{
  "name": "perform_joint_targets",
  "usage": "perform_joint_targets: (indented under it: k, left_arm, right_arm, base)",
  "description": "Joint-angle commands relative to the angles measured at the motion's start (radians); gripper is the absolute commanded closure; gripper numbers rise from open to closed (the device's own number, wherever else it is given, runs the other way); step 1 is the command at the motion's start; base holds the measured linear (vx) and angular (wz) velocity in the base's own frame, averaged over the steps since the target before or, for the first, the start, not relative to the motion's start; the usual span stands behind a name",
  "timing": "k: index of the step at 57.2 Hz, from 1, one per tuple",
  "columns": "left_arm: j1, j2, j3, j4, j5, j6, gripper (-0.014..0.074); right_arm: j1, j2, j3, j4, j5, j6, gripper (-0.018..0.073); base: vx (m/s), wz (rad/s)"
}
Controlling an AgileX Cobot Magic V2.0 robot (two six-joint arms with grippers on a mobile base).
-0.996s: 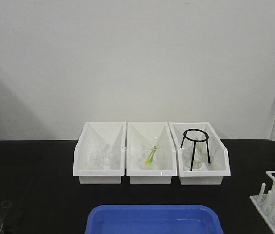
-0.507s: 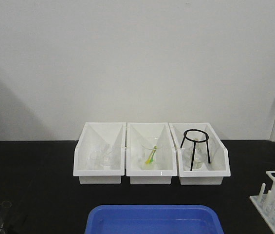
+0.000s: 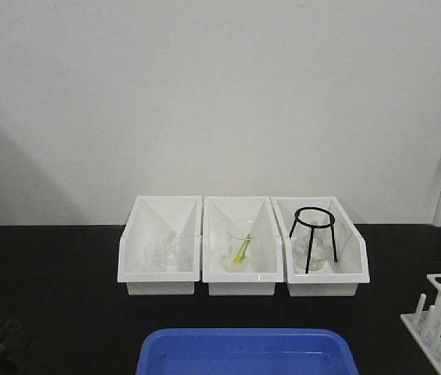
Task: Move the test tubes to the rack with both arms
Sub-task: 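Lift the test tube up out of the beaker with the left gripper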
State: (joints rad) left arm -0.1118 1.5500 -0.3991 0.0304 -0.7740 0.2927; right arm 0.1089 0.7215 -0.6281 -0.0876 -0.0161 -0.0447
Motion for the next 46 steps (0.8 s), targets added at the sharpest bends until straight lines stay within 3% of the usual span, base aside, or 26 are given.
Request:
perform_joint_targets:
  k: [1, 28, 46]
  left_arm:
    - [-0.007, -0.03, -0.021, -0.006, -0.08, -0.006, 0.0619]
    - [-0.007, -0.116, -0.021, -0.006, -0.089, -0.044, 0.0617]
    - [-0.007, -0.295, -0.022, -0.006, 0.036, -0.052, 0.0617]
  right_arm:
    - [0.004, 0.0, -0.037, -0.011, -0.071, -0.008, 0.0068]
    - [0.004, 0.0, -0.037, -0.011, -0.067, -0.008, 0.0068]
    - [0.004, 0.0, -0.037, -0.011, -0.067, -0.008, 0.0068]
  base:
    - [0.0, 0.0]
    - [0.0, 0.0]
    - [0.0, 0.0]
